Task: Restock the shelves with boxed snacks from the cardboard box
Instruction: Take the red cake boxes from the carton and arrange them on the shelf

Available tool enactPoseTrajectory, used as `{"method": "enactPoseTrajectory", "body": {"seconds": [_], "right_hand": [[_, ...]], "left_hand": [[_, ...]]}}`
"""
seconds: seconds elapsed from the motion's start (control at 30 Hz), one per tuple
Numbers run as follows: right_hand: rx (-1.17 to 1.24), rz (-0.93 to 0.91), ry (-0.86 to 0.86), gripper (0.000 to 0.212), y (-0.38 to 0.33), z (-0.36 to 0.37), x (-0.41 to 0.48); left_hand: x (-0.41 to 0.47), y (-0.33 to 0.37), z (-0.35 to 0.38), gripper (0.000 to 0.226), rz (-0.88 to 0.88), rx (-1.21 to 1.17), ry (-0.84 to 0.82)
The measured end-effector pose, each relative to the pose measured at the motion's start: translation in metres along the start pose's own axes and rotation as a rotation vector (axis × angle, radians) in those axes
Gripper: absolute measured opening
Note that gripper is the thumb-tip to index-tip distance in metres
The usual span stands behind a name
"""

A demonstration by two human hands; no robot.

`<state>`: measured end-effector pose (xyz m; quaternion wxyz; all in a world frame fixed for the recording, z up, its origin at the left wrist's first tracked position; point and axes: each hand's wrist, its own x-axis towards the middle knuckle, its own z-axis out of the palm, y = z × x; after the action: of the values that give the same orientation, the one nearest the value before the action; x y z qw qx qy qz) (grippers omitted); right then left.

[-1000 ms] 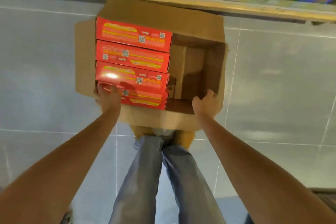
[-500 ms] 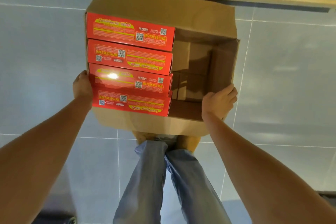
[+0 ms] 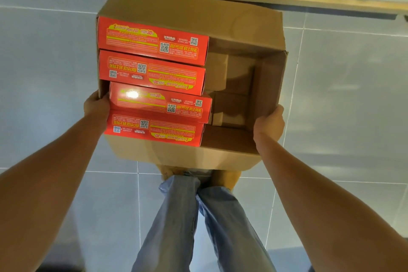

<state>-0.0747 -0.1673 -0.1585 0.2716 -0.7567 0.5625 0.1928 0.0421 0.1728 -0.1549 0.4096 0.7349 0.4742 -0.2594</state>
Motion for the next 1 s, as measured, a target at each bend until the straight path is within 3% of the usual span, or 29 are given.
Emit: {"method": "enactPoseTrajectory", "body": {"seconds": [0.3,0.53,1.0], "right_hand": [[0.044,0.021,0.027,0.029,0.003,-0.004,0.014],[0.051,0.003,0.068,0.023,0.003,-0.019,0.003],[0.005,-0.142,0.053,0.023,-0.038,-0.126,-0.11]], "left_hand": [[0.003,-0.002,0.003,0.03,0.072,0.204,0.13],[-0.016,-0.006,-0.004,0.033,0.105,0.225,0.157],[-0.135,-0.002,-0.119,0.03,0.065,0.134,0.207]]}}
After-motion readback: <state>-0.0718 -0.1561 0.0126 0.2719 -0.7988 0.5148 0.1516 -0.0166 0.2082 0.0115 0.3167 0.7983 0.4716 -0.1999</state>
